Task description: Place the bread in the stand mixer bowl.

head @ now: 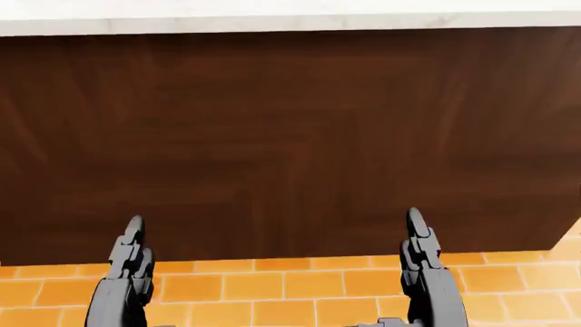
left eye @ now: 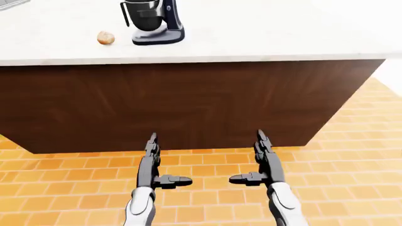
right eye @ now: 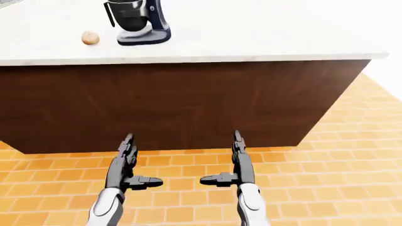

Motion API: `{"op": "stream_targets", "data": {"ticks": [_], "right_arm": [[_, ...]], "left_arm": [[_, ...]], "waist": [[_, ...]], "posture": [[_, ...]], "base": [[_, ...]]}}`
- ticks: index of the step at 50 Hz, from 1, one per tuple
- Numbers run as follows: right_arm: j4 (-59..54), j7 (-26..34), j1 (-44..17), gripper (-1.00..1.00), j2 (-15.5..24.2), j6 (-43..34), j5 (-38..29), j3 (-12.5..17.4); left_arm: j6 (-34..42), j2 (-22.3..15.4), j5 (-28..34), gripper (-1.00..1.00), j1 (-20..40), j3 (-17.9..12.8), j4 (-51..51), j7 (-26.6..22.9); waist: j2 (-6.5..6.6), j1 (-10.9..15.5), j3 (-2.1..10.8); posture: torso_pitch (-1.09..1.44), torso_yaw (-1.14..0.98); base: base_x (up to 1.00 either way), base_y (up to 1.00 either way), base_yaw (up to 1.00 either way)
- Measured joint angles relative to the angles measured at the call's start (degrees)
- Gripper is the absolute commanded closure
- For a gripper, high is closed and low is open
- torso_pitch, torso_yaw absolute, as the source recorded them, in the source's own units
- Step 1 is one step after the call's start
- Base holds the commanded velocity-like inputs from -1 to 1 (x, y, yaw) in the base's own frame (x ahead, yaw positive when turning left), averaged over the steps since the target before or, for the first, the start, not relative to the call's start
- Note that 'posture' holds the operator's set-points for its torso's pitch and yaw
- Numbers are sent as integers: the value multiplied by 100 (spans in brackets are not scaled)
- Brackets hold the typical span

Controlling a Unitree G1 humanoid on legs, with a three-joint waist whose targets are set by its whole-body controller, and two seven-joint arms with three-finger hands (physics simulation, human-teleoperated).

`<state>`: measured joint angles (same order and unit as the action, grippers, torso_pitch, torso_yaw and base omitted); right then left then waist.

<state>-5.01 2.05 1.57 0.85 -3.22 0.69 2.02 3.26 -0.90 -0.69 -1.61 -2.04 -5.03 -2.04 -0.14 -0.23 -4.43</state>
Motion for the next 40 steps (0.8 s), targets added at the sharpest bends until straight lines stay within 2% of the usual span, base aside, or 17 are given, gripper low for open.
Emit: {"op": "stream_targets", "data": {"ticks": [1,3,5,7,13,18,22,28,31,35,40], "right_arm": [[143,-1,17,-100,8,-27,8,0],[508,-24,-56,-100,30,10,15,49],[593,-59,-65,-100,17,79,7,65],[637,-78,12,-100,27,14,-18,55],[902,-104,-115,-100,50,-397,-161,9],[1558,-103,-305,-100,65,-742,-433,-98],[2066,-45,-371,-100,109,-885,-645,-66],[2815,37,-478,-100,145,-1394,-932,20],[3342,119,-504,-100,127,-1642,-1081,-71],[4088,228,-569,-100,130,-1969,-1248,-96],[4498,298,-642,-100,133,-2135,-1487,-72]], "left_arm": [[5,-14,-5,-100,-4,-4,122,-5],[-130,-43,-11,-100,135,-55,363,-1],[-289,-52,-5,-100,180,-100,324,21],[-252,-53,12,-100,88,-105,319,38],[40,-61,92,-100,119,-84,533,74],[452,-92,111,-100,172,-120,1265,39],[906,-131,117,-100,247,-205,1998,21],[1653,-192,203,-100,604,-282,2811,55],[2179,-181,259,-100,801,-198,3362,82],[2783,-135,377,-100,1022,66,4136,78],[3022,-88,507,-100,999,217,4503,-3]], "waist": [[-22,-5,55],[-20,35,339],[-57,41,236],[-53,40,306],[-29,42,314],[-22,41,379],[-22,57,431],[-15,58,419],[-14,50,399],[-18,51,393],[-23,40,397]], "posture": [[0,0],[0,0],[0,0],[0,0],[0,0],[0,0],[0,0],[0,0],[0,0],[0,0],[0,0]], "base": [[0,0,0],[0,0,0],[0,0,0],[0,0,0],[0,0,0],[0,0,0],[0,0,0],[0,0,0],[0,0,0],[0,0,0],[0,0,0]]}}
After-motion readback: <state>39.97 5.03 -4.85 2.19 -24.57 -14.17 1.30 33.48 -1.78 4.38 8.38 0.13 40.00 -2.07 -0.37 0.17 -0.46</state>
